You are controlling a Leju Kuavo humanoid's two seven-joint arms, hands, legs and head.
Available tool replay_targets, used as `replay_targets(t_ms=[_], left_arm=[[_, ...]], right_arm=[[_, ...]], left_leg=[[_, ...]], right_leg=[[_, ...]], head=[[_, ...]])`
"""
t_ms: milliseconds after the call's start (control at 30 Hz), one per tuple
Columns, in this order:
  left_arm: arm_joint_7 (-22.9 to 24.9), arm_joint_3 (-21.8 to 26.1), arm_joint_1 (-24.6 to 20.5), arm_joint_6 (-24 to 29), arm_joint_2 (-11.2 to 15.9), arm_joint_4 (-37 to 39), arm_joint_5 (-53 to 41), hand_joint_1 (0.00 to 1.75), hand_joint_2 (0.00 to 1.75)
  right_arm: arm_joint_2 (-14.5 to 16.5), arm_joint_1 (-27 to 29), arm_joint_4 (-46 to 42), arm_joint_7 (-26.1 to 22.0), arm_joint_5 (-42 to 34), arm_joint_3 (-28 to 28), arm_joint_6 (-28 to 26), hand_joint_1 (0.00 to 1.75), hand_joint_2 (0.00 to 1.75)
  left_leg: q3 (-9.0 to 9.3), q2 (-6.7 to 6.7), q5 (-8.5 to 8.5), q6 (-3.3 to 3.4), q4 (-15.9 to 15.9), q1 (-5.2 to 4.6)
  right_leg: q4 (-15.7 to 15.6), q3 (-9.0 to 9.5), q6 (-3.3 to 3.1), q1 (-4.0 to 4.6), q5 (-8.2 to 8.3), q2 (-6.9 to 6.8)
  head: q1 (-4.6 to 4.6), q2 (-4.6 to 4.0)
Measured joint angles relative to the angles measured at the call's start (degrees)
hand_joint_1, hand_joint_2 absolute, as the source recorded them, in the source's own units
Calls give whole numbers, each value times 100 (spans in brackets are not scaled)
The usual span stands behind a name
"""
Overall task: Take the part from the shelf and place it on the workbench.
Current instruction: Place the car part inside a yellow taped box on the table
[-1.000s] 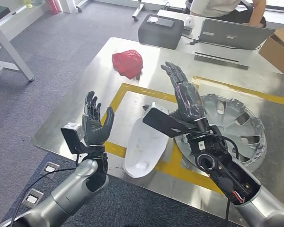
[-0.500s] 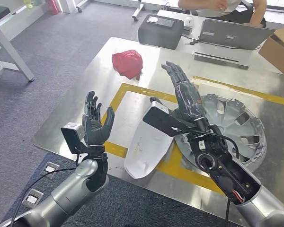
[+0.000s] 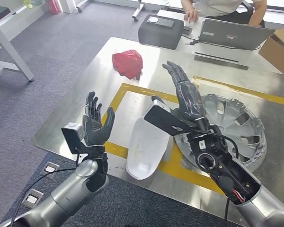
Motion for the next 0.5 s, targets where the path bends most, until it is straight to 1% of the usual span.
replay_targets(t_ms=[67,267,500], left_arm=[[11,0,10,45,0,0,-91,0,0],[60,0,46,52,0,0,-149,0,0],[113,0,66,66,-1,0,-284,0,0]], right_arm=[[0,17,-37,5,-49,-3,-40,0,0],[-5,191,-248,32,-228,-79,-240,0,0],[-113,751,-783,45,-373,-333,-390,0,0]], left_leg=[[1,1,0,0,0,0],[5,4,0,0,0,2],[8,7,-1,-1,0,2]], right_leg=[[0,-1,0,0,0,0],[0,-1,-1,0,-1,2],[-1,-6,-4,0,-3,2]], head=[[0,0],[0,0],[-1,0]])
